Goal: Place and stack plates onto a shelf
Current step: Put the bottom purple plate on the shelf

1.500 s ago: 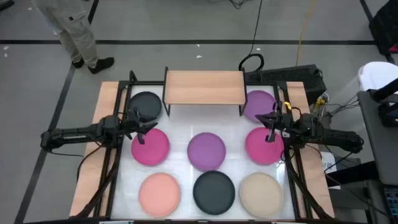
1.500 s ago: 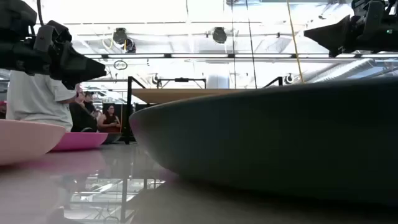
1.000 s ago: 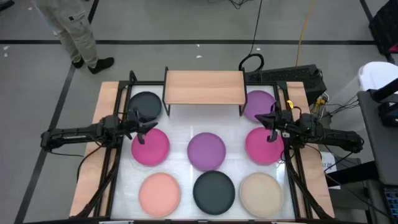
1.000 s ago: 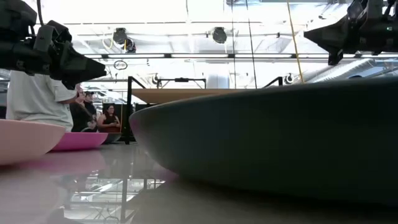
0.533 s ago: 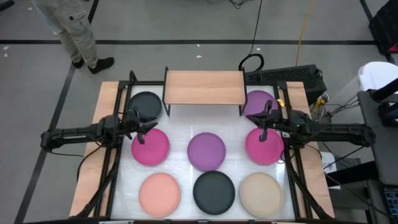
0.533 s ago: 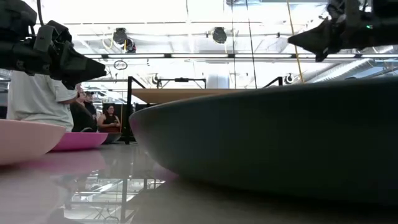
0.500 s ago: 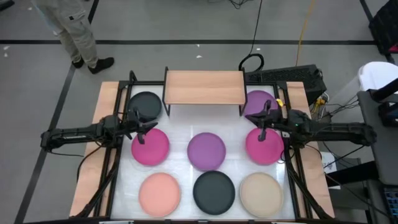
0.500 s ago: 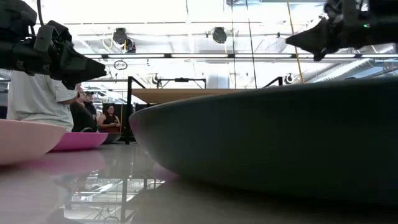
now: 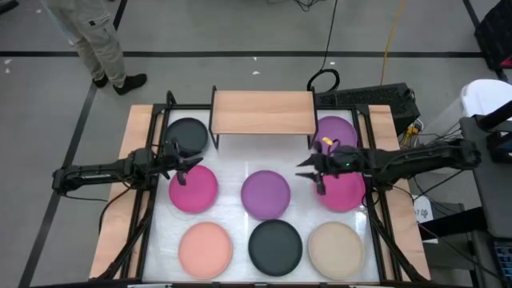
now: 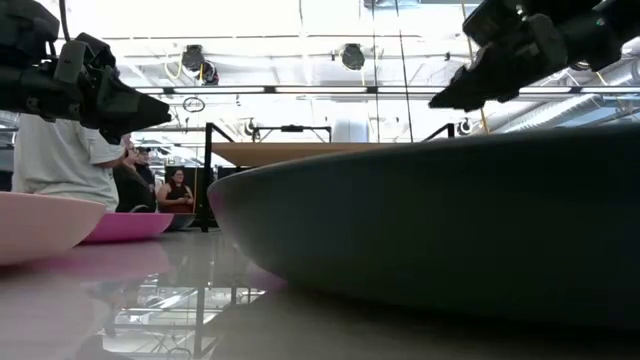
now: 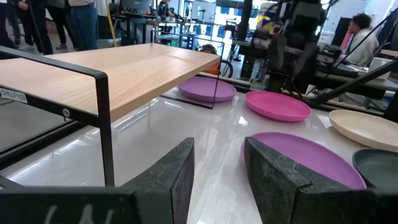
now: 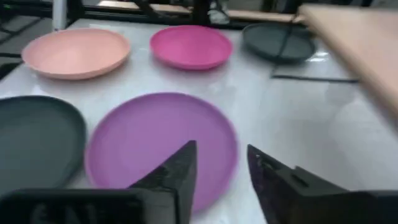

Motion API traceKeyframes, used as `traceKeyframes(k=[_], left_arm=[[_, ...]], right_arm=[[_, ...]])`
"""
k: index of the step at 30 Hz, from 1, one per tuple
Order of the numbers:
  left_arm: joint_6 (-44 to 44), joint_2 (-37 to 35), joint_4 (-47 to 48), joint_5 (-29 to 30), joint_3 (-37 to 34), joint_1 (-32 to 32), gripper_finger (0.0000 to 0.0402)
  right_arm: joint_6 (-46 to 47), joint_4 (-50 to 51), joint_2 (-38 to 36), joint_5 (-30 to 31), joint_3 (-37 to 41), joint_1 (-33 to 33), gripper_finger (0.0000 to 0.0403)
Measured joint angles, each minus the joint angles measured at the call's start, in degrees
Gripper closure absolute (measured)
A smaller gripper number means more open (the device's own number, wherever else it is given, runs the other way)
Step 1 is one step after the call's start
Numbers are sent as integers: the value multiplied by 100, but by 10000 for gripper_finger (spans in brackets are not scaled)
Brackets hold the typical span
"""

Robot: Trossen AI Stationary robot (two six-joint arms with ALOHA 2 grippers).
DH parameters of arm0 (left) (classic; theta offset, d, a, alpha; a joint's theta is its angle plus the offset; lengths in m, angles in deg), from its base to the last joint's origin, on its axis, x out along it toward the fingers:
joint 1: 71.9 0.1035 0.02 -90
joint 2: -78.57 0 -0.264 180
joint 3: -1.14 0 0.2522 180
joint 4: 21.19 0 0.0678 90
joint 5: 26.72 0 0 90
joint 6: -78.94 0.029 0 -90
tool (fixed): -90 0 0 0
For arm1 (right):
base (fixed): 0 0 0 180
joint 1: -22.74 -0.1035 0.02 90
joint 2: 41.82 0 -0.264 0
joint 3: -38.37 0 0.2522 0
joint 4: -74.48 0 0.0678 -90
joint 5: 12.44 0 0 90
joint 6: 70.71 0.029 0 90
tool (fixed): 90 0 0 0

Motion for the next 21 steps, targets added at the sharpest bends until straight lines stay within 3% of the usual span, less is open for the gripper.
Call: traceKeyframes(k=[4,9,16,21], left_arm=[[0,0,0,0,0,-1,256],[0,0,-1,0,-2,-2,256],[0,0,-2,0,-2,-2,256],[1,0,0,0,0,-2,256]], right_arm=[[666,-668,729,-6,-9,-114,227],[1019,-536,1453,-6,-275,-110,195],[1024,248,2476,220,-1073,20,186],[1255,322,2943,304,-1238,301,189]])
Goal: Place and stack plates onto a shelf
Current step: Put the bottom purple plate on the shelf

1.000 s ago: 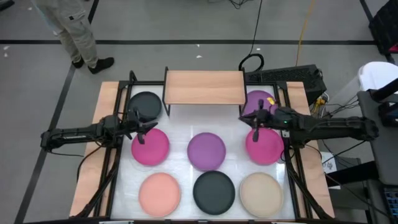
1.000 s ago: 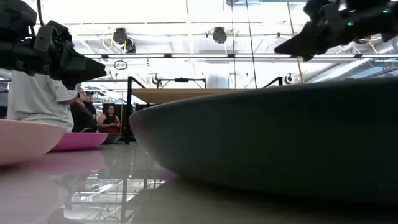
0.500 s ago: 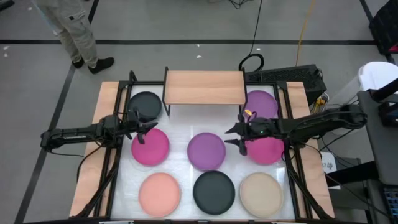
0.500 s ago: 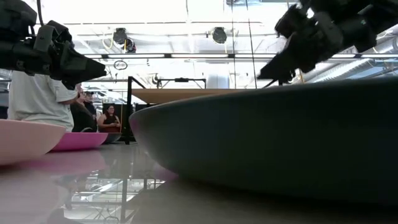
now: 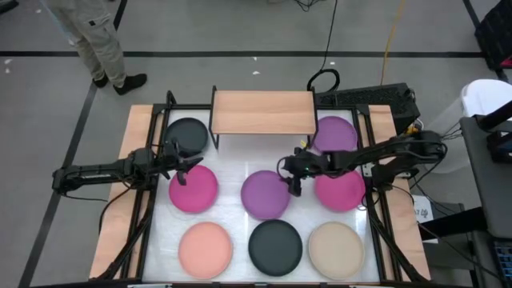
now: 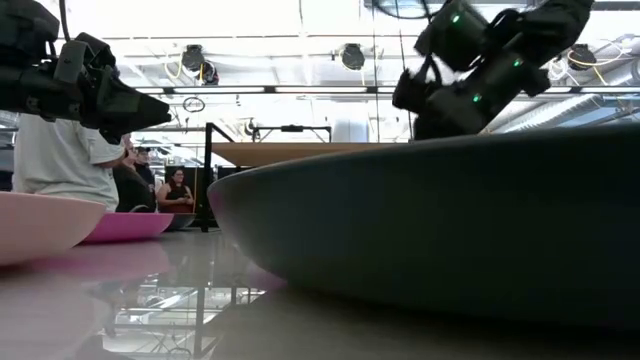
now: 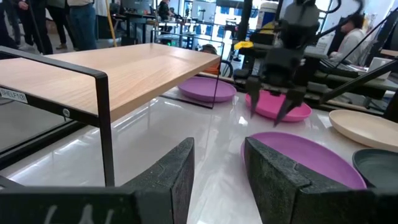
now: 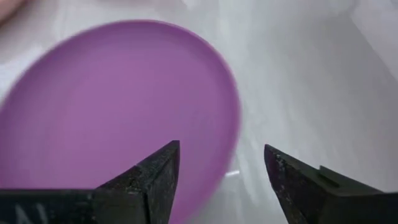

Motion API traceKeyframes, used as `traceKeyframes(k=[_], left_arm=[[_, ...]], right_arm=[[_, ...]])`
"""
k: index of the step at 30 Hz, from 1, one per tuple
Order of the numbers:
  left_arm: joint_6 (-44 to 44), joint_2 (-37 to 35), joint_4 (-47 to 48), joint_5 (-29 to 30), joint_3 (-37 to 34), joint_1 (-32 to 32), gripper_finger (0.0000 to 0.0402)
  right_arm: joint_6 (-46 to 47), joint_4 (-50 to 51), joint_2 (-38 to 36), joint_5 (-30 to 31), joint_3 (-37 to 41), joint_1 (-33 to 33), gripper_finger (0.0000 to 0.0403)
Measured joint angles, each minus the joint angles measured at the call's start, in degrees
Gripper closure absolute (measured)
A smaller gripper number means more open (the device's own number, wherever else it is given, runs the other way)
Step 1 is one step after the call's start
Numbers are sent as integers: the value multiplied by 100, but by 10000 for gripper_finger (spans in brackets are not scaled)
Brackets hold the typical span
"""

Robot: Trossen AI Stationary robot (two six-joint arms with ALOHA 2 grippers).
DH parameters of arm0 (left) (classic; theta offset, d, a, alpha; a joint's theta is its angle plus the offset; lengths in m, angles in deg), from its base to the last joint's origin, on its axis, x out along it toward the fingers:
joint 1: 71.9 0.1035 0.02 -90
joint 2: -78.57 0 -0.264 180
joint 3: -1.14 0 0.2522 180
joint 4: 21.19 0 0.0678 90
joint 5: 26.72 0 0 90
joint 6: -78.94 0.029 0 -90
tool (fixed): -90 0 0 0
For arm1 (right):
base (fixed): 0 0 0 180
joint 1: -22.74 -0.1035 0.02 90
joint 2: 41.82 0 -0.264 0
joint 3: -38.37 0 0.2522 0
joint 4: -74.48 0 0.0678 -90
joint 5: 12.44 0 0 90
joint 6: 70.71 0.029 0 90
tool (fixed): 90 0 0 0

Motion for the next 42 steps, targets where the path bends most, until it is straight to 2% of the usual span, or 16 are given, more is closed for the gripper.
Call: traceKeyframes(k=[9,13,18,24,27,33,37,42], left_arm=[[0,0,0,0,0,0,256],[-1,0,0,0,0,2,256],[-1,0,0,0,-1,1,256],[-1,0,0,0,0,0,256],[-1,0,-1,0,0,1,256],[-1,0,0,0,-2,2,256],[-1,0,-2,0,0,0,256],[-1,0,2,0,0,2,256]], right_arm=[[256,-22,534,-30,-12,197,201],[257,-64,614,-181,-12,190,222],[249,-47,605,-179,-12,193,281],[215,-129,603,-144,-10,212,387],[241,-287,499,-182,-18,277,398],[59,-319,-77,-177,-330,402,401],[-241,-110,-796,-79,-664,545,402],[-908,139,-1684,958,-1043,1089,402]])
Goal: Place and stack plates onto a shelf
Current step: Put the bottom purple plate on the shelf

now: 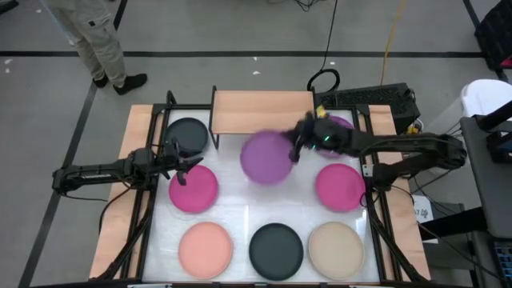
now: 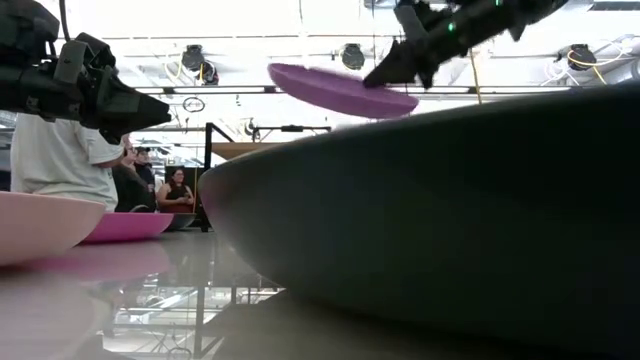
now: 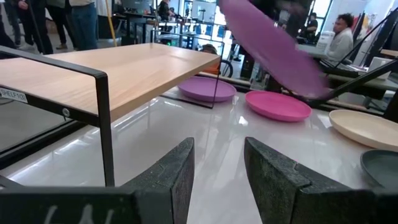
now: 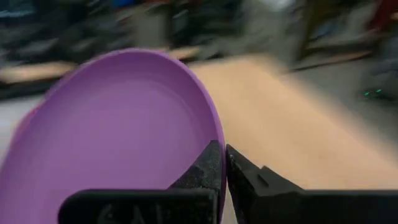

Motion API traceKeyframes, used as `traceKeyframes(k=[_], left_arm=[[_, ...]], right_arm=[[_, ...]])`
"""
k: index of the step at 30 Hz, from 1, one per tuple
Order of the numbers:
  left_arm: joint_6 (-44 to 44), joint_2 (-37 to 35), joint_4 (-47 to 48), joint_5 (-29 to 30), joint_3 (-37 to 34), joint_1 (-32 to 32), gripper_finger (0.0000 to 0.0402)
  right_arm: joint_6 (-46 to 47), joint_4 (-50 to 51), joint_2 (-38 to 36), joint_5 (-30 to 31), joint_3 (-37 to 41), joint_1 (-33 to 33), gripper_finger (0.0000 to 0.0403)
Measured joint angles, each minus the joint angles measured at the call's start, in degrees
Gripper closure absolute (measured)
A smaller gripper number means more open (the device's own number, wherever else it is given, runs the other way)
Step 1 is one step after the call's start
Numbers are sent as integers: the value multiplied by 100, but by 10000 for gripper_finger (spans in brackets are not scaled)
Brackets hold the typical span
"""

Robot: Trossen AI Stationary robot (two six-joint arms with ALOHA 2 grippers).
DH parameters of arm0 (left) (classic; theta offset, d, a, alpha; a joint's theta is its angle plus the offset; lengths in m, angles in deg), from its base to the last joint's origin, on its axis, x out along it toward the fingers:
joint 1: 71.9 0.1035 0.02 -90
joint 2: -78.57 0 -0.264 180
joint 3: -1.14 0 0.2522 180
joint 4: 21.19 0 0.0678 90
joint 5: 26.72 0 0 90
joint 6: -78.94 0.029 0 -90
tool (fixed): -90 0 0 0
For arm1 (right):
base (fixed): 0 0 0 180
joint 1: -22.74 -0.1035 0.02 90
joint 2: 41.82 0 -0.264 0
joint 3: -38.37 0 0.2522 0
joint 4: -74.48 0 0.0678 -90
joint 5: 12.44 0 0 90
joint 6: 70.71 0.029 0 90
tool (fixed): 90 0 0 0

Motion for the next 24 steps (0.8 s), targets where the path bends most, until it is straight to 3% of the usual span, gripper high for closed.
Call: traceKeyframes(k=[3,6,12,24], left_arm=[[0,0,-1,0,0,-1,256],[1,0,1,0,-1,-1,256],[0,0,0,0,-1,-2,256],[0,0,0,0,0,-2,256]], right_arm=[[-150,167,-279,152,-252,630,402],[-143,626,-291,-98,-704,1349,402],[-136,1989,380,-906,-1788,2474,402],[-336,2752,1434,-1133,-1974,3057,403]])
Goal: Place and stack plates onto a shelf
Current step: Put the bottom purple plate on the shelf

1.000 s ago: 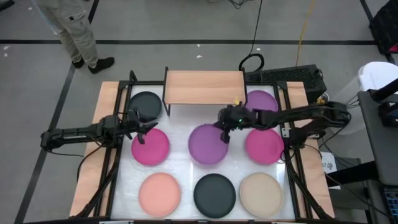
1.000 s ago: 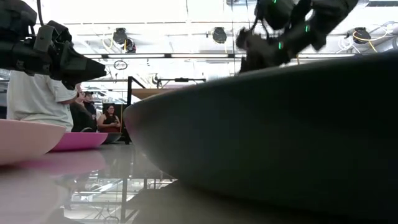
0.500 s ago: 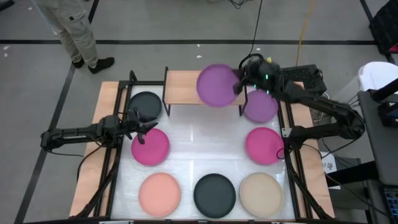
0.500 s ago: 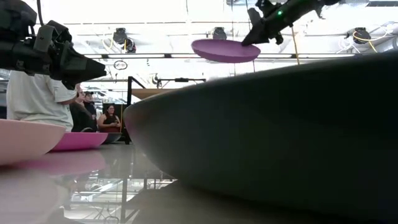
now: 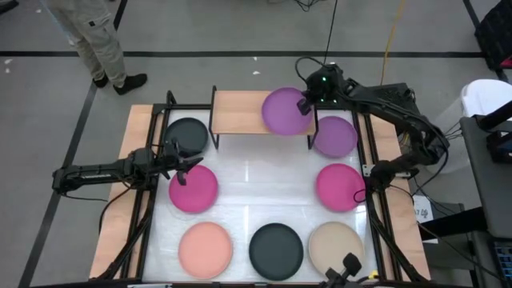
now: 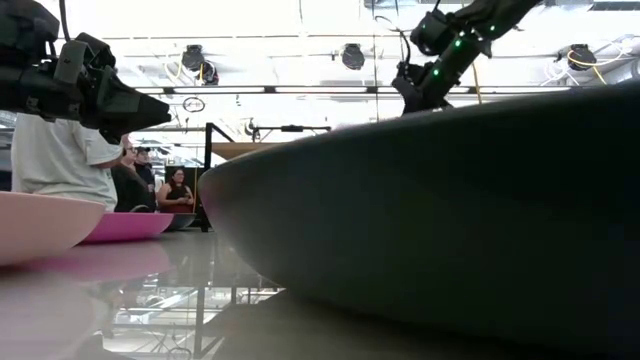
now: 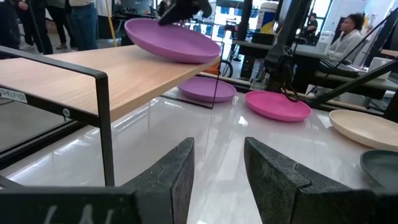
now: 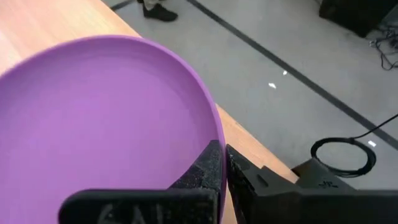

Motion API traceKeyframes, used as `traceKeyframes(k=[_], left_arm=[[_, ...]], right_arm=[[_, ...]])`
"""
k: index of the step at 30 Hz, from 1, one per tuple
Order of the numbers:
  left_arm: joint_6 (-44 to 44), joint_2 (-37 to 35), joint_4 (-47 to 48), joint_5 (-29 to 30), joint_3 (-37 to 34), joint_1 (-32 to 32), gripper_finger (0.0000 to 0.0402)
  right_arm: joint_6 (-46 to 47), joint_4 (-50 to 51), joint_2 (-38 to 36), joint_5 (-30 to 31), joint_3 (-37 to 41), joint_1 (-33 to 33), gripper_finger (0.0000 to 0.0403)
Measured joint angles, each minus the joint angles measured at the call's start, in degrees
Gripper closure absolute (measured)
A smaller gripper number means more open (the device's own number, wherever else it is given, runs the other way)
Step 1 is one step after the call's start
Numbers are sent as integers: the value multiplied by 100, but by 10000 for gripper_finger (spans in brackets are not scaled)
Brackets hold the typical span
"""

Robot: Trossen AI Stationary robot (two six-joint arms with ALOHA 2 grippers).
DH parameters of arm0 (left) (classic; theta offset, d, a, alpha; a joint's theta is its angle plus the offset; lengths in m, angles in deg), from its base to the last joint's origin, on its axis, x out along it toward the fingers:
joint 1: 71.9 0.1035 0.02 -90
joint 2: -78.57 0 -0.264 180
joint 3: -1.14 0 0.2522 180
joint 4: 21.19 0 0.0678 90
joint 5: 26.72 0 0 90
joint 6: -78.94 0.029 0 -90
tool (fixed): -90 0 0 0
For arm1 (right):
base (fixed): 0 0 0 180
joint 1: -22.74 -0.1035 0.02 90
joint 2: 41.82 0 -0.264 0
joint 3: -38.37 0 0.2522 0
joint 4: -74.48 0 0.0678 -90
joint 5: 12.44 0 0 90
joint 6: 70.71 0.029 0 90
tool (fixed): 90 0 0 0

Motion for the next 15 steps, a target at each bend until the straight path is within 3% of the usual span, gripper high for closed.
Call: traceKeyframes(k=[7,15], left_arm=[[0,0,-1,0,-1,0,256],[0,0,-2,0,0,1,256]], right_arm=[[-49,26,226,0,0,-4,401],[-292,60,228,17,0,-4,366]])
